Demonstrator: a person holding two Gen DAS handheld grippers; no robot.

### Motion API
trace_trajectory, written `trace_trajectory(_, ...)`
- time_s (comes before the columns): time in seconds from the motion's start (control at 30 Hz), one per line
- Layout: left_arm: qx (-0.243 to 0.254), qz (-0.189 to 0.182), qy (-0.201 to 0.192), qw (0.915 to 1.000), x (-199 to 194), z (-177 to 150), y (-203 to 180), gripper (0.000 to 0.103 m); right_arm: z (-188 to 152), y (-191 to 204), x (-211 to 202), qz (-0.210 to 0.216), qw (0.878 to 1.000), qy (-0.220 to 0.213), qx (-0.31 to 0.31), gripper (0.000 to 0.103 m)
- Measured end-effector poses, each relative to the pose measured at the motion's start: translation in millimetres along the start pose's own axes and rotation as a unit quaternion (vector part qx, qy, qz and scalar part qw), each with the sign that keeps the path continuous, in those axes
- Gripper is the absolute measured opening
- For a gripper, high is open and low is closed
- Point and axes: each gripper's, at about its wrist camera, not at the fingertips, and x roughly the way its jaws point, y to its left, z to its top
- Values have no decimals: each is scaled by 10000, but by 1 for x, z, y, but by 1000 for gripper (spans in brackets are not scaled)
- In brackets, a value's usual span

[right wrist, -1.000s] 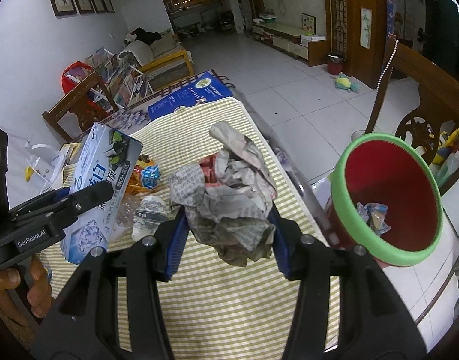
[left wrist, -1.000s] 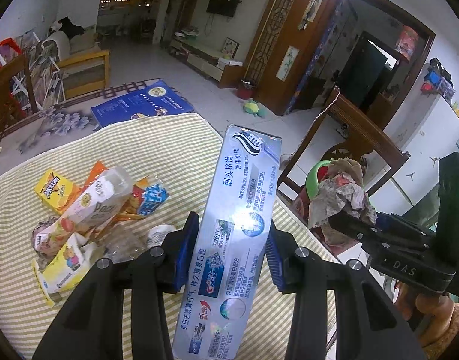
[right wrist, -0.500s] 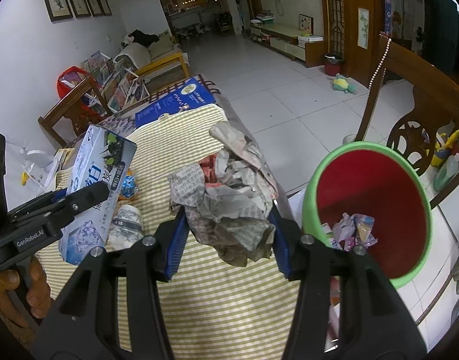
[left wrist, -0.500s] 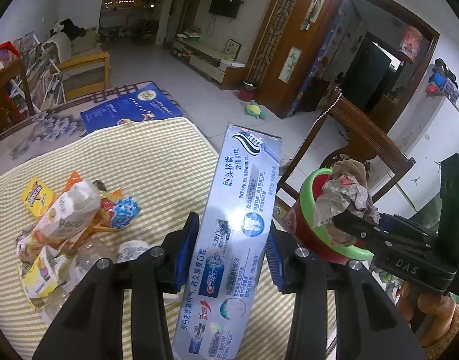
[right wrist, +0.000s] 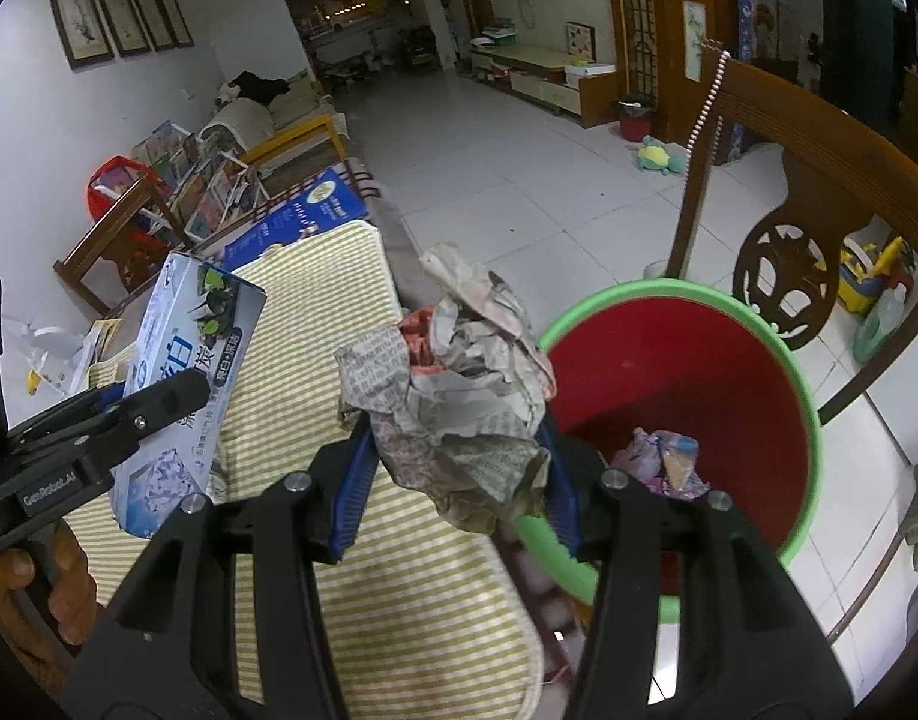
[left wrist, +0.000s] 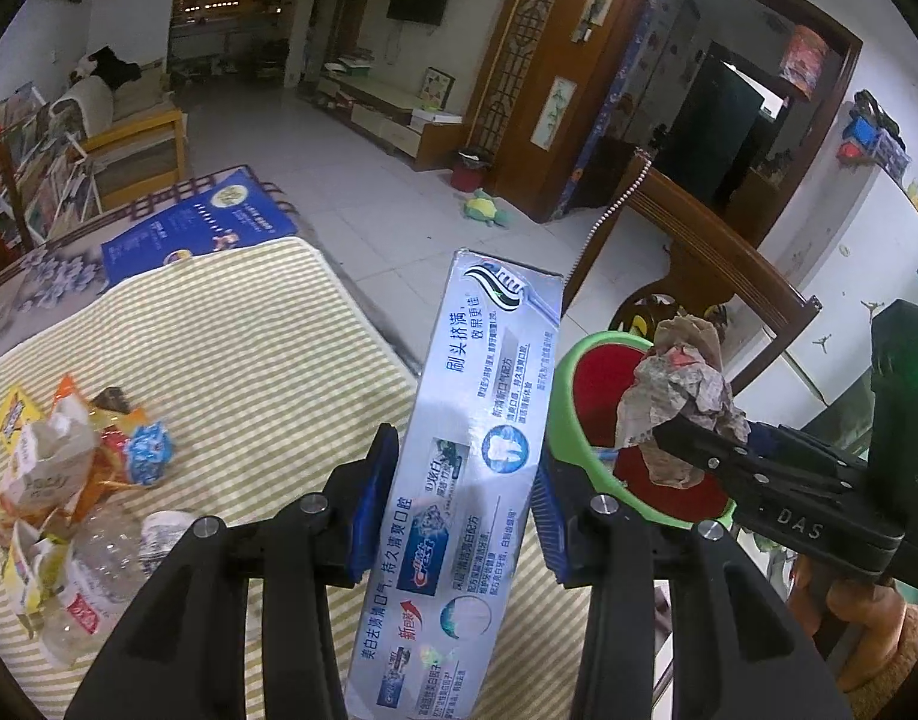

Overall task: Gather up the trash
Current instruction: 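Carry the newspaper in the right tool over the red bin and release it, then drop the toothpaste box from the left tool into the bin while the right tool releases the newspaper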

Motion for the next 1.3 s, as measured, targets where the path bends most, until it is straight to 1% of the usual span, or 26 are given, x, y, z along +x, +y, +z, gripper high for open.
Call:
trace_trajectory(0.2,124,-81,107,9998,22,8,-23,40,2,-25,0,-103,9999,-14,88,49)
trace_trajectory(0.33,333,-177,122,9992,36,17,-46,40,5,-45,2,-206,9996,1,184,49)
trace_trajectory(0.47,513,-321,236,9979,54,23,-69,40,4,-69,6,-320,9989,81,342,49)
trace_trajectory(0.7,886,-642,462,9929,89,33,-109,40,3,-109,9,-578,9959,153,686,49)
trace_trajectory(0.83,1082,-786,614,9891,108,35,-129,40,0,-125,7,-671,9940,177,847,49)
trace_trajectory(0.93,1175,-844,708,9869,118,35,-139,40,-2,-134,5,-723,9929,189,929,49)
trace_trajectory(1.07,1199,-843,767,9862,124,36,-141,41,-2,-140,6,-754,9920,189,997,50)
trace_trajectory(1.13,1173,-873,767,9863,125,36,-140,53,-3,-140,8,-747,9917,230,1022,57)
trace_trajectory(1.17,1161,-868,730,9867,124,36,-140,60,-3,-140,8,-762,9914,228,1042,66)
trace_trajectory(1.2,1151,-859,690,9872,123,37,-140,60,-4,-140,7,-780,9911,203,1059,68)
trace_trajectory(1.3,1093,-835,671,9882,118,37,-134,60,-3,-136,7,-782,9914,207,1026,68)
